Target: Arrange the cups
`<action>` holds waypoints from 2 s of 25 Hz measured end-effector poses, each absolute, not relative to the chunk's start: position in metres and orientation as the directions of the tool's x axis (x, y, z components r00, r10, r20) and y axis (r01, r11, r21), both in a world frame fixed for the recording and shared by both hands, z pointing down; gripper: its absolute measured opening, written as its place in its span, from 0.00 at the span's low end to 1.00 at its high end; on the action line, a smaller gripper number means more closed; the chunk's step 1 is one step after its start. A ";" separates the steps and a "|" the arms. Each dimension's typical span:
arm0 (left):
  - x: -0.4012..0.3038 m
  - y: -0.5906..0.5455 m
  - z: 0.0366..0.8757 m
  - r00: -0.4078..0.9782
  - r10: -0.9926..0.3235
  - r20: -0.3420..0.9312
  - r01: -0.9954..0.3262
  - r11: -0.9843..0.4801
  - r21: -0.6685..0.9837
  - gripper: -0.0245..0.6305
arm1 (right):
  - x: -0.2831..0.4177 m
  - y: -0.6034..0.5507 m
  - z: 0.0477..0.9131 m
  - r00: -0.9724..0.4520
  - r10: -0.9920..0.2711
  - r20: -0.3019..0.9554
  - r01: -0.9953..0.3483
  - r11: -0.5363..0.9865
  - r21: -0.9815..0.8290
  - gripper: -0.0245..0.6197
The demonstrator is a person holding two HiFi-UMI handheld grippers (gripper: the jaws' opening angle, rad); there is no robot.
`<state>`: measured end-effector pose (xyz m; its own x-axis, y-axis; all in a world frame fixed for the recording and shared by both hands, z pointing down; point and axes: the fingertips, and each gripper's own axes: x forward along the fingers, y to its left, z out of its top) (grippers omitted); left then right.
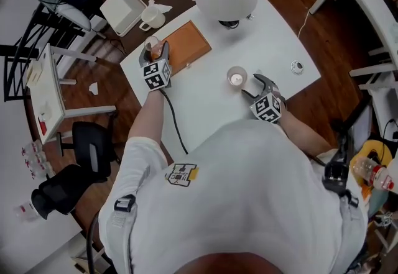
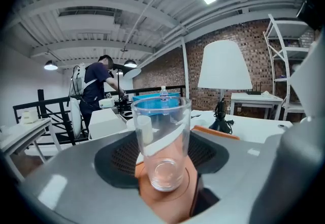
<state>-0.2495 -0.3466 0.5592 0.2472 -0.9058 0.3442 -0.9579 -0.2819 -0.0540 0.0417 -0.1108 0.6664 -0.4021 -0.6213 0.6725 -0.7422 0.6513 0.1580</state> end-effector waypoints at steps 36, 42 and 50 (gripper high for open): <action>-0.212 -0.176 0.576 0.293 -0.875 0.386 -0.952 -0.305 0.031 0.28 | 0.046 -0.097 0.666 -0.466 -0.600 0.651 -0.717 0.686 0.120 0.48; -0.187 -0.134 0.590 0.283 -0.864 0.417 -0.957 -0.284 0.061 0.16 | 0.047 -0.080 0.667 -0.488 -0.582 0.650 -0.695 0.710 0.114 0.47; -0.142 -0.065 0.632 0.355 -0.774 0.524 -0.926 -0.366 0.087 0.04 | 0.041 -0.058 0.674 -0.508 -0.556 0.657 -0.675 0.731 0.096 0.44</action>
<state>-0.1422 -0.0653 0.6322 0.3549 -0.7740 0.5244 -0.9265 -0.3663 0.0865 0.0412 -0.0577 0.6738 -0.5084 -0.5563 0.6573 -0.6754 0.7311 0.0963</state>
